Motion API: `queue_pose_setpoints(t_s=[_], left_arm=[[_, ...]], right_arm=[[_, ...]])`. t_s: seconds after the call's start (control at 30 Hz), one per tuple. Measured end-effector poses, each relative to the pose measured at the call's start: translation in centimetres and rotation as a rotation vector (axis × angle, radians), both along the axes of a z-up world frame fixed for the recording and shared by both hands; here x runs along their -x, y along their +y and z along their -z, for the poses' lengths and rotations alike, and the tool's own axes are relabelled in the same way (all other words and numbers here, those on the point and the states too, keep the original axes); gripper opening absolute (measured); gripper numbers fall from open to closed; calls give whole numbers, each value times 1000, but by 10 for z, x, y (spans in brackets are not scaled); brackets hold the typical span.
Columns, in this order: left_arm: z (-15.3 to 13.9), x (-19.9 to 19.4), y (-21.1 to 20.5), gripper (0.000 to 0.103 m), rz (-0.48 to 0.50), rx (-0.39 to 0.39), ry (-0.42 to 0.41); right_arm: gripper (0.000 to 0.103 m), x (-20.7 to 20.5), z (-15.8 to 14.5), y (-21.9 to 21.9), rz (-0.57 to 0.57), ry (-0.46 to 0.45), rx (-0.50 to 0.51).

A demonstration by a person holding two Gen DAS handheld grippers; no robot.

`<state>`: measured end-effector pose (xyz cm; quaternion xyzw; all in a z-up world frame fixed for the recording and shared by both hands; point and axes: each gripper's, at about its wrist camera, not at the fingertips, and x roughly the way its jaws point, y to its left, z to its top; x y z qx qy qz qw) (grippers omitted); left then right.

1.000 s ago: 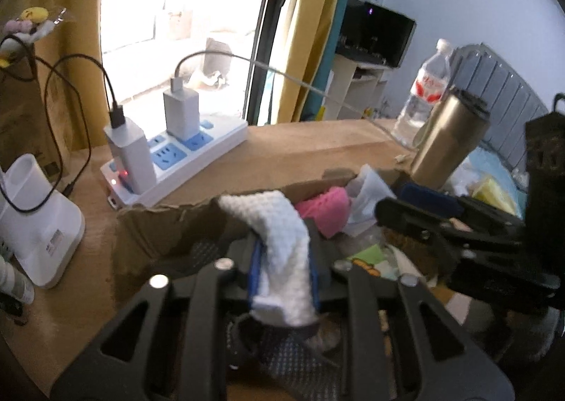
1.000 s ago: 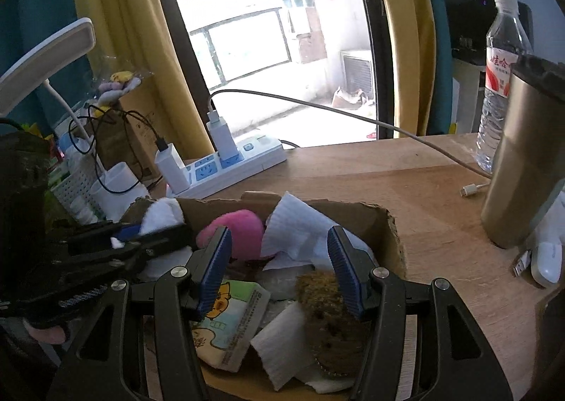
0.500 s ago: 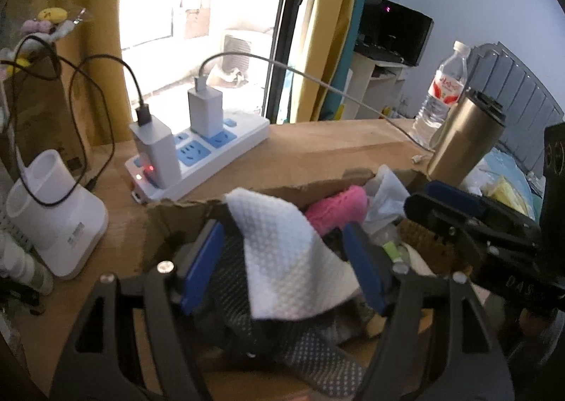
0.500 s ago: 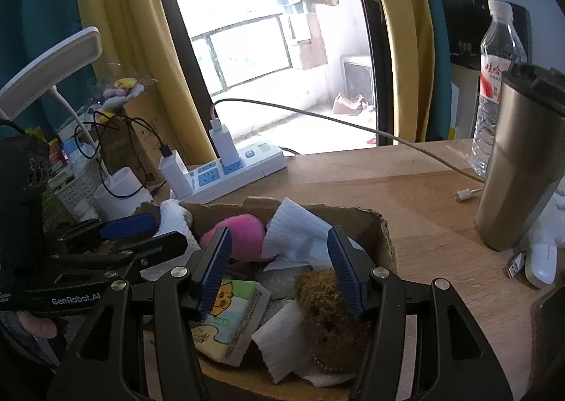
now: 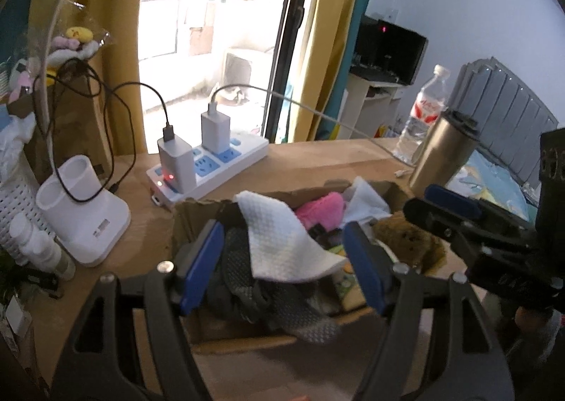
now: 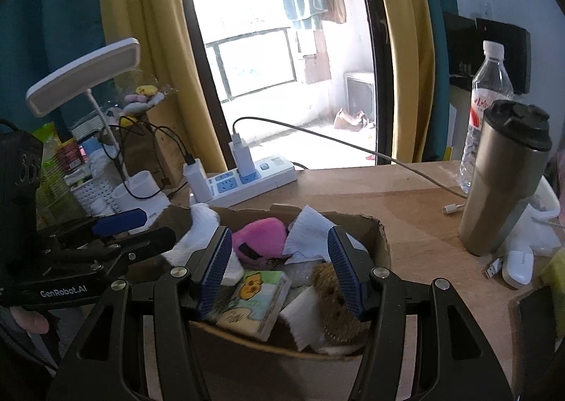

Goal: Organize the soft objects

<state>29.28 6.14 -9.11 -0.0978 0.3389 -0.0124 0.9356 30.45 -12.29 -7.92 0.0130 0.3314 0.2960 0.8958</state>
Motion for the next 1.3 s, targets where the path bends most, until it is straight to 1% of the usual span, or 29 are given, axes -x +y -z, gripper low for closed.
queue_pose_setpoints(t_s=[0.17,0.53,0.6,0.67,0.7,1.07,1.13,1.2,1.3], left_arm=[[-13,19,-3,72,6,3,-39],[-39,66,-11,73,5,-17,-124],[-44,75,-11,76,1,-23,-138],[-49,82,-11,91,-2,-25,-153],[-52,87,-11,93,-4,-23,-163],[-79,128,-16,94,14,-17,-258],[-83,136,-20,94,18,-40,-270],[-88,142,-25,94,24,-63,-281],[-94,155,-29,96,25,-86,-306]], right_arm=[[61,18,-13,0,-1,-29,11],[62,57,-40,-2,5,-98,28],[64,64,-44,-3,10,-109,31],[68,71,-48,-5,14,-120,30],[68,74,-51,-6,17,-125,30],[69,115,-79,-17,49,-206,52],[72,123,-84,-19,56,-219,57],[81,132,-88,-21,57,-235,59],[83,144,-96,-24,65,-266,63]])
